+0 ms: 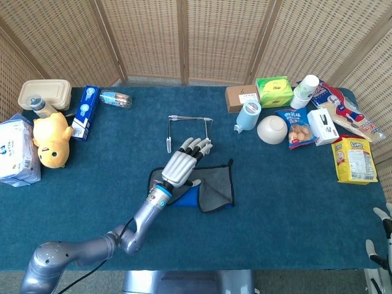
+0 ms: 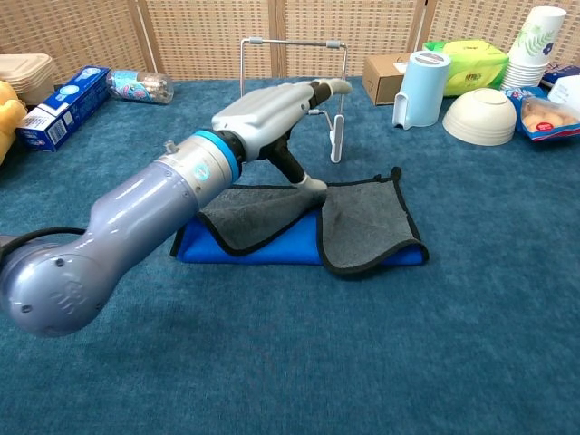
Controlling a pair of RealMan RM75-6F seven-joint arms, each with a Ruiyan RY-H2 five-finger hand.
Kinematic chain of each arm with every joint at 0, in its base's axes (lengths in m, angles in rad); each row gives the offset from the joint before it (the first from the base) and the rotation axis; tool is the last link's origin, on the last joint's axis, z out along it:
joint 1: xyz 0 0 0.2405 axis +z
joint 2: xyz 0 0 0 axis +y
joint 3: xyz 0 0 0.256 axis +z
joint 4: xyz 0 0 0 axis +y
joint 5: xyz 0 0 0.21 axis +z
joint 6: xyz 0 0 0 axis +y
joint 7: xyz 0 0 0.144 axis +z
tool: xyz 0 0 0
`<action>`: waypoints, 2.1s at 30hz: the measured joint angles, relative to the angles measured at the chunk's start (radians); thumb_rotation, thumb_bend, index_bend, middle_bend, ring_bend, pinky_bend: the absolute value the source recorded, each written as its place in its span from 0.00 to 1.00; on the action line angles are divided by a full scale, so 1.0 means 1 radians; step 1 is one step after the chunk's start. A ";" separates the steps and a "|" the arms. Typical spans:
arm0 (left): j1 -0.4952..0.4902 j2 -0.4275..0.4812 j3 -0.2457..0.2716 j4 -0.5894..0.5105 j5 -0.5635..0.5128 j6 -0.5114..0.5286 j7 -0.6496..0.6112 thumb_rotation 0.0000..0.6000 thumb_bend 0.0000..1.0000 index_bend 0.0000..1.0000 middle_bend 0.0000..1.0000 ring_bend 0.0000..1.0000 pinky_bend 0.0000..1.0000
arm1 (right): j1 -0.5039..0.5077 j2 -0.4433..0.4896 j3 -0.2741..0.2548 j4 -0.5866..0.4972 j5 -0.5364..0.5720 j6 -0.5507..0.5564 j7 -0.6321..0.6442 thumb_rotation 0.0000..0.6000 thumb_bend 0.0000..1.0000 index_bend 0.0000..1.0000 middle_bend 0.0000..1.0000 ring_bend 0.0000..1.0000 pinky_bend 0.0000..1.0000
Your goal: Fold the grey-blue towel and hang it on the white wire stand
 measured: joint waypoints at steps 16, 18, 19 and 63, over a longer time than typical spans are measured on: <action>0.122 0.329 0.114 -0.454 0.060 0.033 -0.012 1.00 0.23 0.16 0.00 0.00 0.00 | 0.037 -0.013 0.005 -0.033 -0.023 -0.028 -0.045 1.00 0.39 0.15 0.03 0.00 0.00; 0.147 0.389 0.144 -0.516 0.071 0.037 0.002 1.00 0.23 0.17 0.00 0.00 0.00 | 0.044 -0.019 0.006 -0.034 -0.025 -0.035 -0.051 1.00 0.39 0.15 0.03 0.00 0.00; 0.158 0.414 0.159 -0.540 0.077 0.040 0.008 1.00 0.23 0.18 0.00 0.00 0.00 | 0.046 -0.021 0.006 -0.035 -0.026 -0.038 -0.053 1.00 0.39 0.15 0.03 0.00 0.00; 0.263 0.232 0.243 -0.213 0.249 0.142 0.215 1.00 0.25 0.24 0.07 0.00 0.00 | 0.016 -0.017 -0.004 -0.023 -0.005 0.003 -0.029 1.00 0.39 0.15 0.03 0.00 0.00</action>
